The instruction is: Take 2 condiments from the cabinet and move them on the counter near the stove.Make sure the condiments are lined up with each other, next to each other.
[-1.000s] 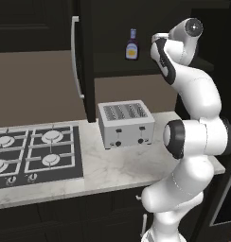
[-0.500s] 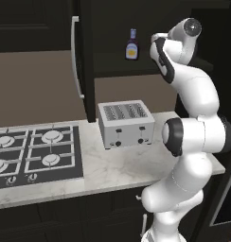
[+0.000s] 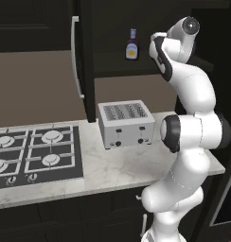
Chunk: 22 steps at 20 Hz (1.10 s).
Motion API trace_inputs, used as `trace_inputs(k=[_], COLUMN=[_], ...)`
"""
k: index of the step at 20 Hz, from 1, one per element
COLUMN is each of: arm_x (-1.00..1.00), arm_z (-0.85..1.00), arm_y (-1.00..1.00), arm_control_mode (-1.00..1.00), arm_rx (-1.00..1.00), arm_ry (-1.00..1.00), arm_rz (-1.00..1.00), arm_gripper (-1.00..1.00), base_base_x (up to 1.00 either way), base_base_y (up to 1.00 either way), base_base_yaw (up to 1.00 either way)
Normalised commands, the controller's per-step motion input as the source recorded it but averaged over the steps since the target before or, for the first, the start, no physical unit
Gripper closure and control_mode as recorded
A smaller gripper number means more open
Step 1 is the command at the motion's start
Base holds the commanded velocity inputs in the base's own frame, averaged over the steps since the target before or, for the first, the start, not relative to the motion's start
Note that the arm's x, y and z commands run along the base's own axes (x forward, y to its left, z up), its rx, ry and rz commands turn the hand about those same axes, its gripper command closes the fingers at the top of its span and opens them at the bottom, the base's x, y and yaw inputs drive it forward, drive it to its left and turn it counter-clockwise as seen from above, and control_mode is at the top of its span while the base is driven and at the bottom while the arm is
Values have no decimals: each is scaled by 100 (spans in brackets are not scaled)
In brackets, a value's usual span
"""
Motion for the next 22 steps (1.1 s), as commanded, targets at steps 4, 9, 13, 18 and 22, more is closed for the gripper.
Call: trace_inputs(k=[4, 9, 13, 18, 22], arm_x=[13, 16, 15, 10, 8], arm_z=[0, 0, 0, 0, 0], arm_y=[-2, 0, 0, -2, -3], arm_control_mode=[-100, -100, -100, -100, -100], arm_rx=[0, 0, 0, 0, 0], arm_ry=[2, 2, 1, 0, 0], arm_rz=[0, 0, 0, 0, 0], arm_gripper=[-100, -100, -100, -100, -100], base_base_x=[0, 0, 0, 0, 0], base_base_y=[0, 0, 0, 0, 0], base_base_yaw=[0, 0, 0, 0, 0])
